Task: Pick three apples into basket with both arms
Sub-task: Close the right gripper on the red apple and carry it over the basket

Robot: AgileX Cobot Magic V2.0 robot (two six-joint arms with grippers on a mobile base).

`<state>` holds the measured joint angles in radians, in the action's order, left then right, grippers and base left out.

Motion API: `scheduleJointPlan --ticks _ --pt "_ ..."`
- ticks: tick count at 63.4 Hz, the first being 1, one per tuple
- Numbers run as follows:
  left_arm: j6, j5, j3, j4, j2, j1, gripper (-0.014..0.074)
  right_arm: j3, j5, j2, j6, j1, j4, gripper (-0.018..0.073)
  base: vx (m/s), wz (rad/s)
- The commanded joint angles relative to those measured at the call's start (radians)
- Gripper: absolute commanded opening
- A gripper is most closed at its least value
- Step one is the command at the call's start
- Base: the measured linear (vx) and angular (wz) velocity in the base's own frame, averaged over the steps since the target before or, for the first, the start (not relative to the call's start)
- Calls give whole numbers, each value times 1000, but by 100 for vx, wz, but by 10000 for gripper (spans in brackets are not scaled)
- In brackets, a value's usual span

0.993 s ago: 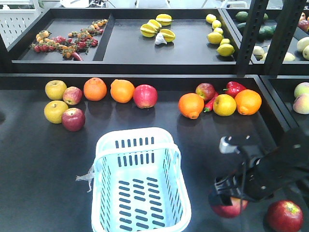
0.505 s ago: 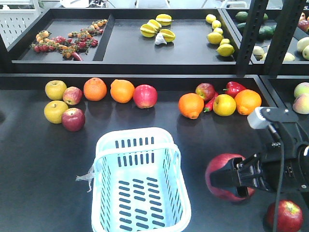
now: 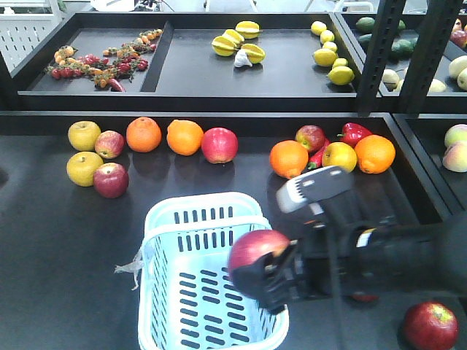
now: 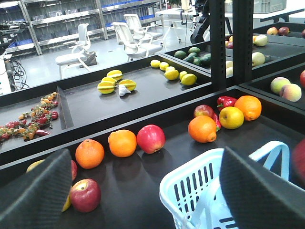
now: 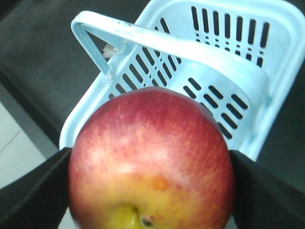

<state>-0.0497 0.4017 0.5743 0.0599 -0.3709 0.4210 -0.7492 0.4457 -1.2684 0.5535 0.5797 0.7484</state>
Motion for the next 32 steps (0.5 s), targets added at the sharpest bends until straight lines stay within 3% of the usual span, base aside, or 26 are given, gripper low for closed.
scheduleJointPlan --ticks 1,14,32 --pt "10 -68 23 1 -10 -2 593 -24 -149 -39 32 64 29 289 0 0" --pt "10 -68 23 1 -10 -2 593 -24 -191 -157 32 91 29 379 0 0" --pt "10 -68 23 1 -10 -2 593 -24 -193 -184 54 91 29 655 0 0"
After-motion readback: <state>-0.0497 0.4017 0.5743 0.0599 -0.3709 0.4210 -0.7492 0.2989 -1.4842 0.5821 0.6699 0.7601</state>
